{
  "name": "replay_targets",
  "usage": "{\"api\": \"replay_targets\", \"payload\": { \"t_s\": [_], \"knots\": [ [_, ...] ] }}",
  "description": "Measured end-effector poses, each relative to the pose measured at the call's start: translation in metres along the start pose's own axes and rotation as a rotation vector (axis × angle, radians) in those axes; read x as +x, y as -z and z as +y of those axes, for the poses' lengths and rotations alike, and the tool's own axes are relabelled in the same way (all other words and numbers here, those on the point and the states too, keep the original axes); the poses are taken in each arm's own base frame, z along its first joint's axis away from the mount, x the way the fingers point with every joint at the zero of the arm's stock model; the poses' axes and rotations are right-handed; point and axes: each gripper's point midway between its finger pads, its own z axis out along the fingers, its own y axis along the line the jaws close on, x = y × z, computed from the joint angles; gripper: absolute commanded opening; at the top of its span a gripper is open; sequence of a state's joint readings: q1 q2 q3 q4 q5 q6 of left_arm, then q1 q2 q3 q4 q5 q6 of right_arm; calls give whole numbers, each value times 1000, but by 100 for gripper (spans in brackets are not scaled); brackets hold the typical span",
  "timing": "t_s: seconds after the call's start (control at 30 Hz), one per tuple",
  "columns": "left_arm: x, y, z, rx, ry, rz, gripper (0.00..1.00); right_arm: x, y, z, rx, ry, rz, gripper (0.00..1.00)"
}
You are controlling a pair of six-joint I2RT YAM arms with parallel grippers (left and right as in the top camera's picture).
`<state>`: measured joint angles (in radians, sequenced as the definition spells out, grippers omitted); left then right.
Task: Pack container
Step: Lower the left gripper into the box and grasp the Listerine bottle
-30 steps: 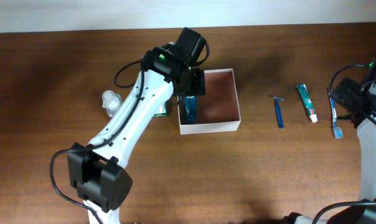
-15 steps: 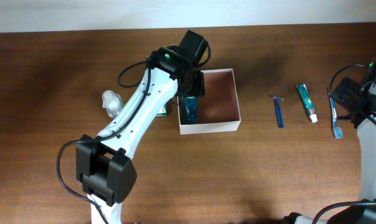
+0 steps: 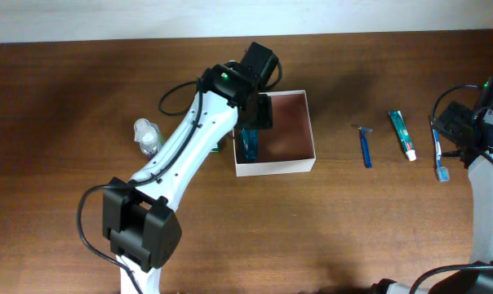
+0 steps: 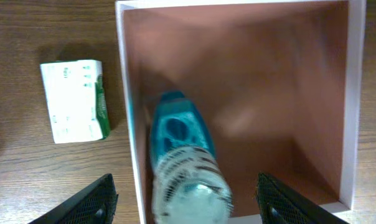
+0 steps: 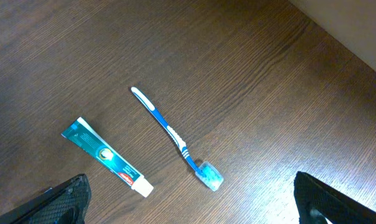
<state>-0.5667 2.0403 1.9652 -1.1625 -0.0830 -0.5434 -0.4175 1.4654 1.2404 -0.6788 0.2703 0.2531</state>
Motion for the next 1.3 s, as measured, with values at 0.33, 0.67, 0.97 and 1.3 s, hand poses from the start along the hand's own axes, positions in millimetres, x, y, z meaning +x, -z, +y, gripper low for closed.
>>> {"api": "replay_targets", "payload": {
  "t_s": [0.33,0.67,0.97,1.3],
  "knots": [
    [1,-2,-4,0,-8,-1,73,0,0,0,0,-1,0,99],
    [0,-13,2,-44,-11,-2,61,0,0,0,2,0,-1,99],
    [-1,-13,4,-56,-8,-10,39,0,0,0,2,0,-1,99],
    [-1,-13,4,-56,-7,-10,20,0,0,0,3,0,-1,98]
  ]
}}
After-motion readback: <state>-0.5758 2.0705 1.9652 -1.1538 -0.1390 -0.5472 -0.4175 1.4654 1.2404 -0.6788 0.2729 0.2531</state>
